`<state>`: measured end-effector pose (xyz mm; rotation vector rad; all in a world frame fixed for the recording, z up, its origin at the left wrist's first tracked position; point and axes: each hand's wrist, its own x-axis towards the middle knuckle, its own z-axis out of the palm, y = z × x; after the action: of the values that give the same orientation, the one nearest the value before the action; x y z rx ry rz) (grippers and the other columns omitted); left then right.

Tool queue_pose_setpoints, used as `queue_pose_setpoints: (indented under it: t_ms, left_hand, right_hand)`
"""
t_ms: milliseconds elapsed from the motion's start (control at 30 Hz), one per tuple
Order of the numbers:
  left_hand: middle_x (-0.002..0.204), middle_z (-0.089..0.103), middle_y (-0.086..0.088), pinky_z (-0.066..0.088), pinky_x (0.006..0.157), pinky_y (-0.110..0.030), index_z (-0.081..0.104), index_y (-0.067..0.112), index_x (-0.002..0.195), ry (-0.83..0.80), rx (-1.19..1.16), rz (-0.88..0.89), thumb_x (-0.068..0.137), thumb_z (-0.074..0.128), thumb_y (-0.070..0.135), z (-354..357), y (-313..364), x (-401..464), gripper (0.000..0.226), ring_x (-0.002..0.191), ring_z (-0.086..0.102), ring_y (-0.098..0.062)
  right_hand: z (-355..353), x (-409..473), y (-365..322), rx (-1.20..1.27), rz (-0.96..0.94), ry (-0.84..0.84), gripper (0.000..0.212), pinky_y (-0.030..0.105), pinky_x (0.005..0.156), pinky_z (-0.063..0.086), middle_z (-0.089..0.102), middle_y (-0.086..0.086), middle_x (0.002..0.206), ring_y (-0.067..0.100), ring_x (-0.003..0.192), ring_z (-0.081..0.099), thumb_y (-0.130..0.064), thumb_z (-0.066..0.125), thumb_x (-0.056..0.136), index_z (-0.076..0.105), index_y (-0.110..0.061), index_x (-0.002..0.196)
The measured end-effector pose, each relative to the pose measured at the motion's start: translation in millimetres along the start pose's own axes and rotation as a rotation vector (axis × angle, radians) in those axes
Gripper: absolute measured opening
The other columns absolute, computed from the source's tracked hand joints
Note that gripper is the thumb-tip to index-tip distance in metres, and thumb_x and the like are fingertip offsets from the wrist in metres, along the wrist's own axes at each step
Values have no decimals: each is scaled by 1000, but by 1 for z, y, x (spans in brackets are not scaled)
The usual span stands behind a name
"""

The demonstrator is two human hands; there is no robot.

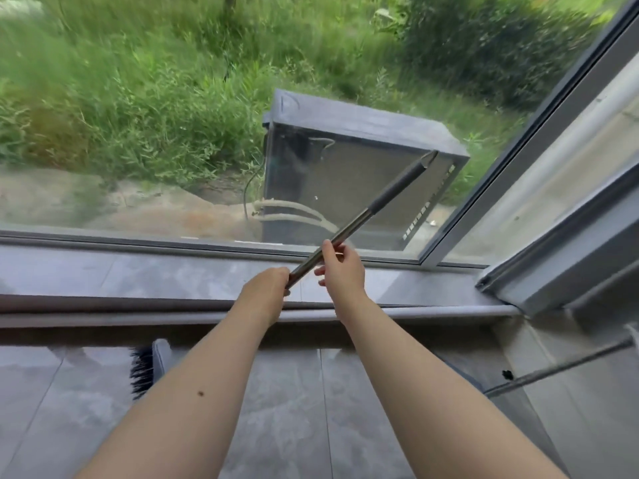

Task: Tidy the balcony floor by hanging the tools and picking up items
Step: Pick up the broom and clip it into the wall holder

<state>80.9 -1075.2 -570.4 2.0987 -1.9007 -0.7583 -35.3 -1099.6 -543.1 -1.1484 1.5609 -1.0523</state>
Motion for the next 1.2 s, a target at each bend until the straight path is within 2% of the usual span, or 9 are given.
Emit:
queue_pose_setpoints:
  t_ms: [200,500,600,667,800,900,1000,1100,1200]
  left_hand:
    - [113,64,-15,42,77,-33,56,6,113,-83,-6,47,94,49,10,-98,75,-39,20,92,57,-29]
    - [107,66,-16,50,89,-40,60,6,107,-38,-41,210,89,57,9,-207,168,-76,18,99,63,-34]
    - [104,66,-15,45,80,-33,59,5,101,-18,-39,289,88,58,9,-231,197,-87,13,93,61,-31]
    - [101,66,-14,43,74,-32,56,10,90,19,-35,357,88,58,8,-242,216,-97,4,88,60,-30]
    - [98,66,-17,46,76,-33,48,14,78,36,-65,508,85,58,4,-257,266,-118,16,86,60,-30]
    - [101,65,-20,47,79,-37,53,9,81,24,-64,618,85,58,4,-261,316,-141,8,92,61,-34]
    - [103,65,-22,47,80,-38,59,-1,92,-10,-94,697,85,60,5,-258,364,-163,9,96,61,-36]
    - [105,65,-23,48,82,-38,59,-1,95,-29,-101,760,84,62,6,-250,414,-189,14,98,62,-37]
    - [106,65,-22,48,79,-36,60,-2,99,-38,-98,841,82,65,6,-239,468,-216,19,99,62,-37]
  right_hand:
    - [-48,-39,-112,6,7,91,23,19,56,38,57,-2,84,11,68,50,-37,48,96,55,-15,98]
    - [-109,-82,-251,-32,-155,262,29,22,69,40,60,-2,85,13,80,54,-34,53,95,64,-7,99]
    - [-130,-94,-284,-44,-207,325,27,22,72,40,56,-8,75,13,77,52,-33,55,94,64,-8,95]
    - [-148,-102,-302,-42,-229,365,23,16,60,40,52,-11,67,11,69,50,-34,55,94,61,-13,86]
    - [-197,-126,-334,-2,-242,492,39,11,44,32,42,-8,54,8,53,39,-41,57,91,50,-19,60]
    - [-245,-147,-352,84,-243,589,36,6,38,31,45,-8,53,6,51,40,-43,63,87,57,-14,66]
    - [-295,-166,-366,157,-306,680,26,3,50,39,57,-9,63,4,59,50,-34,70,84,58,-20,65]
    - [-349,-184,-381,183,-369,744,10,18,69,47,65,-7,73,9,71,59,-21,71,84,64,-18,77]
    - [-406,-201,-385,199,-416,809,7,12,63,46,64,-9,70,3,63,58,-18,72,83,66,-17,80]
